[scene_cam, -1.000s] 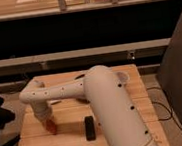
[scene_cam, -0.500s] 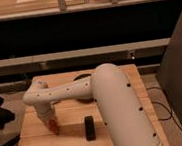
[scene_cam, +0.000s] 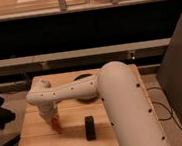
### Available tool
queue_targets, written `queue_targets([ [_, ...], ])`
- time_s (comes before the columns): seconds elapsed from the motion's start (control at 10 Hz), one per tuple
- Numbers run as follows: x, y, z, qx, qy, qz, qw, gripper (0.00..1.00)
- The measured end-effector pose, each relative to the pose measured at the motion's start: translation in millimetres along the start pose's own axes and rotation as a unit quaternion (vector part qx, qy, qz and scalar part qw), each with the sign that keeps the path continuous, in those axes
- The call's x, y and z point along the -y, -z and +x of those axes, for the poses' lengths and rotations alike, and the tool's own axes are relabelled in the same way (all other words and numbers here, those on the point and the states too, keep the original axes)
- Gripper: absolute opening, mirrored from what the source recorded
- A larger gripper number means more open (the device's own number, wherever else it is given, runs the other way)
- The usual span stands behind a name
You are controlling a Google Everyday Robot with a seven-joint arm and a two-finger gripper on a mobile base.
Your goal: Place the pepper in the ceramic bowl
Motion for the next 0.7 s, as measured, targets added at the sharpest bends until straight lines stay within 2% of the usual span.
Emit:
queue_targets([
  [0.2,-3.6,6.7,1.2,-0.011,0.0,0.0,0.9999,0.0],
  [0.4,-13.3,21.9,6.8,-0.025,-0.004,0.0,0.9997,0.0],
  [0.7,-43.1,51.1,18.3,-0.046,-0.013,0.004,0.9988,0.0],
])
